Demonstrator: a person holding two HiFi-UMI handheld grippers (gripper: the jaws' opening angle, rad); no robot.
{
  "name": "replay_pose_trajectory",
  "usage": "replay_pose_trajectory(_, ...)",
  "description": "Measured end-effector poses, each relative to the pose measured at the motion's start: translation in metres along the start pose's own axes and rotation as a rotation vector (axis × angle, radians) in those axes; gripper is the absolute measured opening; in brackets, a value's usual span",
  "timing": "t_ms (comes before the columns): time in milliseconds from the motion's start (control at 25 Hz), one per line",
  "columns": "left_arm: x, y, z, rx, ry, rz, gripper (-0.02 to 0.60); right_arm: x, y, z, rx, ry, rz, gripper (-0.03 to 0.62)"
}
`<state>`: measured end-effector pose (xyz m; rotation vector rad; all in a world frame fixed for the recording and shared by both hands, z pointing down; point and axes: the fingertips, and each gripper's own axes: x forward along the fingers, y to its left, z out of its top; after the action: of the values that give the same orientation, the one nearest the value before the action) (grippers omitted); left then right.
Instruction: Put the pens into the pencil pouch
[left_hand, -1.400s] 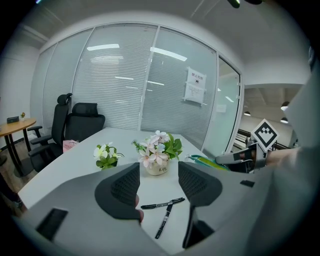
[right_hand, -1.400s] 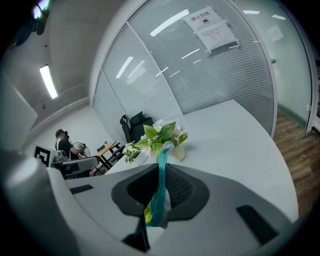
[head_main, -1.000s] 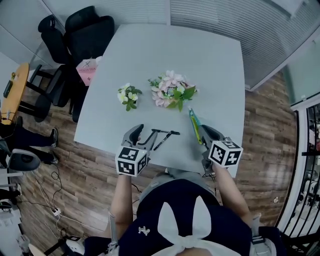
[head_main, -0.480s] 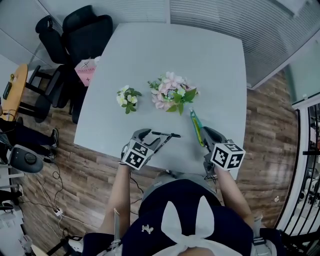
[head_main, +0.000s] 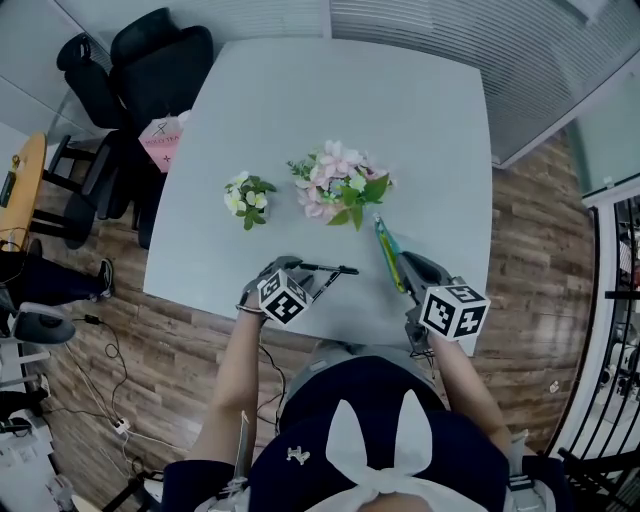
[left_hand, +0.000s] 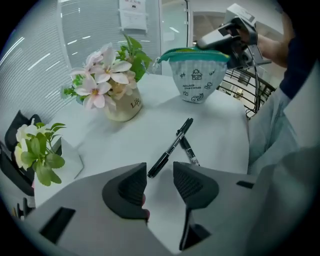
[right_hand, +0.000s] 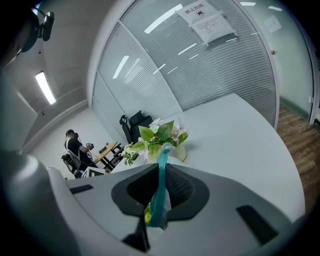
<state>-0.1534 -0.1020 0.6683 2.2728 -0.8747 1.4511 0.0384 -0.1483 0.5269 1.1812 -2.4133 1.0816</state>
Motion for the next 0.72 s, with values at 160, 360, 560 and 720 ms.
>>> replay_pose_trajectory(160, 0.009, 0.001, -0.003, 0.024, 0.031, -0.018, 0.179, 0.001, 0.001, 0.0, 0.019, 0.005, 0.002, 0.044)
replay_pose_trajectory(360, 0.017, 0.002, -0.009, 0.014, 0.07, -0.064, 0.164, 0.002, 0.001, 0.003, 0.025, 0.012, 0.004, 0.044)
replay_pose_trajectory(560, 0.016, -0.002, -0.009, -0.008, 0.065, -0.098, 0.131, 0.002, -0.001, 0.003, 0.037, 0.015, 0.001, 0.044)
replay_pose_trajectory(720, 0.015, -0.007, -0.006, 0.009, 0.051, -0.101, 0.102, 0.003, -0.002, 0.004, 0.038, 0.014, 0.0, 0.044)
